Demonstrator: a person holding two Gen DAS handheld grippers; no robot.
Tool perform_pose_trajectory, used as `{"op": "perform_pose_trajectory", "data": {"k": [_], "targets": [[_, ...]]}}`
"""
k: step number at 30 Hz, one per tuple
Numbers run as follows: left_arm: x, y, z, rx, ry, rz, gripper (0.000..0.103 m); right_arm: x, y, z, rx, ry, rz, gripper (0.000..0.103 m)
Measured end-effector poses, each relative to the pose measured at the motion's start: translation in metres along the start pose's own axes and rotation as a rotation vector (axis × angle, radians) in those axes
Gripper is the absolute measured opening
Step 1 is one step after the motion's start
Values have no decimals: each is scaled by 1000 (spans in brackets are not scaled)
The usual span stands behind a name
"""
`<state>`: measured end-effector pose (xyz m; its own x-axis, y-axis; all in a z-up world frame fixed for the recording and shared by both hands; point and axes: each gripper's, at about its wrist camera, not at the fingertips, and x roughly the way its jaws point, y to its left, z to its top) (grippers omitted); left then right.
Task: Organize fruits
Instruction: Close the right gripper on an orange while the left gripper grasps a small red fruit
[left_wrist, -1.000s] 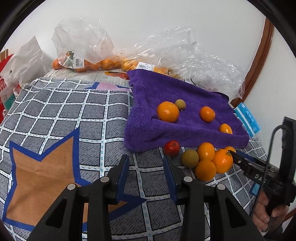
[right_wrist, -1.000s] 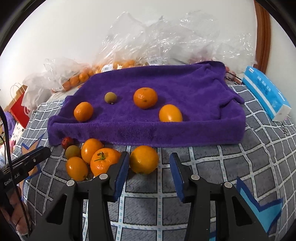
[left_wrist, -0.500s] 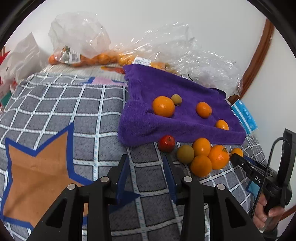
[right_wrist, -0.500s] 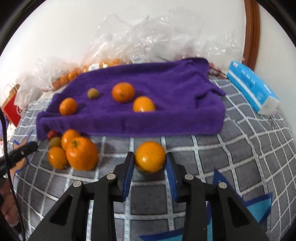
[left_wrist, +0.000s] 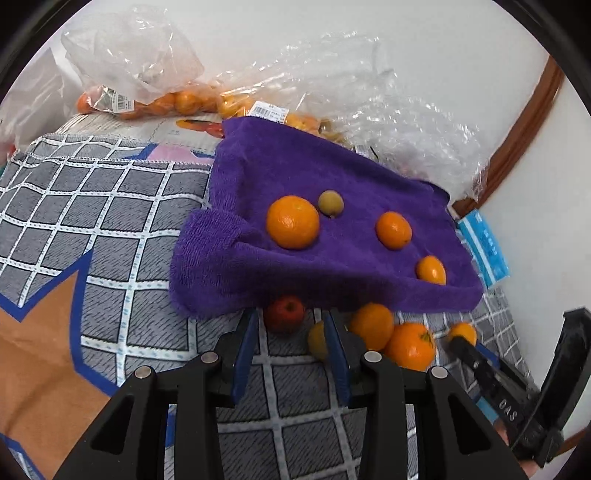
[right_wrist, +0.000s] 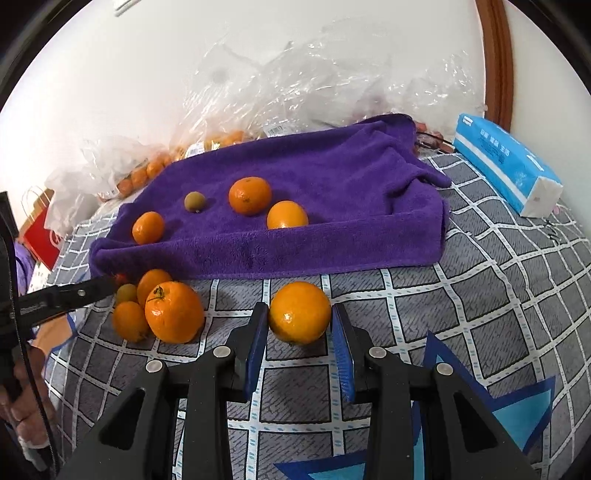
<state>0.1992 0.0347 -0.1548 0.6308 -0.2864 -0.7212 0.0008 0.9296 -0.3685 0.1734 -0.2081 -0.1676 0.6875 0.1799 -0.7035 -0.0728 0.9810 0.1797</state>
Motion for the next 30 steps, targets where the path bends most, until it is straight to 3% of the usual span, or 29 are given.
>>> {"op": "perform_pose_trajectory", "data": {"k": [4, 6, 18, 30], "targets": [[6, 1, 2, -14, -6, 19, 32, 0, 4, 0, -20, 2, 6, 34], [12, 2, 1, -11, 7, 31, 24, 0, 7, -1, -31, 5, 1, 34], [2, 14, 0, -65, -57, -62, 23, -1, 5, -1, -29, 0, 9, 34], [-23, -7, -4, 20, -137, -45, 23, -14, 7, -1, -46, -41, 36, 34]]}}
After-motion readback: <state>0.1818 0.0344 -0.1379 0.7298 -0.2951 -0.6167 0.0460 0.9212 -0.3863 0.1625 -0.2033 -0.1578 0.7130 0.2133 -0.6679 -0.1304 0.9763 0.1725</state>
